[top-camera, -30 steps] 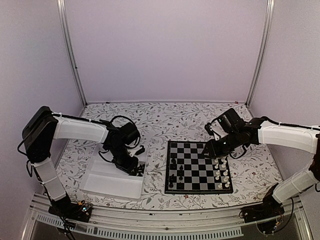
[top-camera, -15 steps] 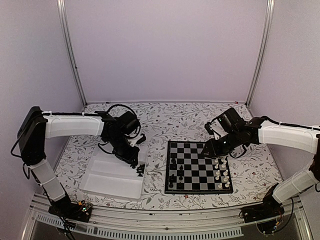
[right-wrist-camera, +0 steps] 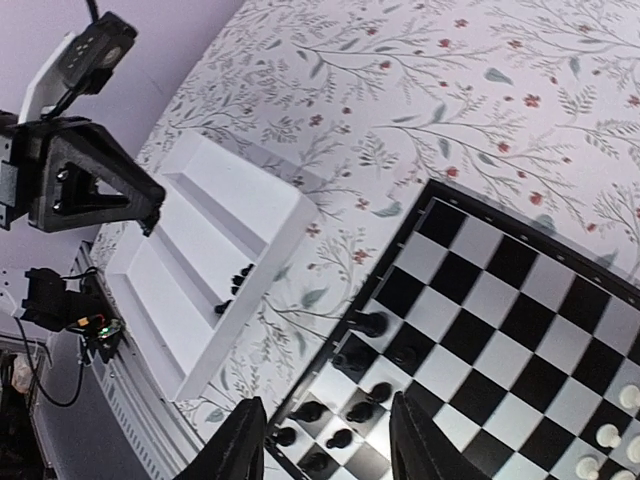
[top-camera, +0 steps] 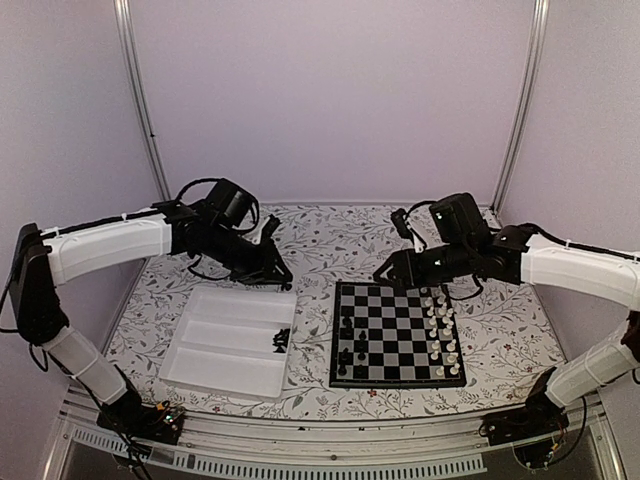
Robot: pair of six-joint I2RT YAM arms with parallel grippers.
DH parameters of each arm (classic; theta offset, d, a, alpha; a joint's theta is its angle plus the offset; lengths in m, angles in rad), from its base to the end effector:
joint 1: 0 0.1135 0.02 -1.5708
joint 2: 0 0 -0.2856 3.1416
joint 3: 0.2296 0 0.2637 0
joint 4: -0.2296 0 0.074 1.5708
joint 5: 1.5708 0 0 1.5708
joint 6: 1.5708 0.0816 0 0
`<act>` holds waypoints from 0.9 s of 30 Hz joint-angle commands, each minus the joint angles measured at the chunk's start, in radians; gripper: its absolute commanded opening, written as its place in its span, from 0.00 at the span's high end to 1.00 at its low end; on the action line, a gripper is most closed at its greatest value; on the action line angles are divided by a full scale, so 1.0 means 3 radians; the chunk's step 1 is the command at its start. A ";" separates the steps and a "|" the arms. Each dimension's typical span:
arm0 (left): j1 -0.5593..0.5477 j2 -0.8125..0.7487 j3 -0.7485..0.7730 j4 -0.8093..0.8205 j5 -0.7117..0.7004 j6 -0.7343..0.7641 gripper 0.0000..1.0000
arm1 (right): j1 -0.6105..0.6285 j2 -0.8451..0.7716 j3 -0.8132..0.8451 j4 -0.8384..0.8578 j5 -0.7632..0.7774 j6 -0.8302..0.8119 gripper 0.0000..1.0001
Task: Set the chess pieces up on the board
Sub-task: Place the chess piece on the chessboard.
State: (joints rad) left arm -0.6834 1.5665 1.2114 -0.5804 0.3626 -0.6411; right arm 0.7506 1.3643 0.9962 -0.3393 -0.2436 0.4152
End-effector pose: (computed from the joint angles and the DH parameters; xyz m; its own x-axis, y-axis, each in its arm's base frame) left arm 0.2683 -0.2558 0.2451 -0.9509 0.0532 -0.3048 0.2307 0.7785 -0.5837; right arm 0.2345 0.2457 0.2571 -0.7559 -0.1697 -0.6323 -0.5367 0.7138 0.4500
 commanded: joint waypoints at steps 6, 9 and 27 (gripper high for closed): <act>0.0100 -0.0185 -0.0084 0.0539 0.0528 -0.0461 0.80 | 0.0584 0.0902 0.0731 0.0671 -0.0414 0.0081 0.53; 0.0105 -0.0226 -0.0132 0.0594 0.0615 -0.0456 0.80 | 0.0687 0.1277 0.1168 0.0503 -0.0480 -0.0027 0.52; 0.0141 -0.0303 -0.0188 0.0693 0.0688 -0.0466 0.80 | 0.0763 0.1612 0.1767 0.0163 -0.0294 -0.0469 0.64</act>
State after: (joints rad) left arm -0.6563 1.4990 1.1641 -0.4007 0.5613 -0.7765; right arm 0.9779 1.8565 1.5009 -0.2749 -0.3450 0.3138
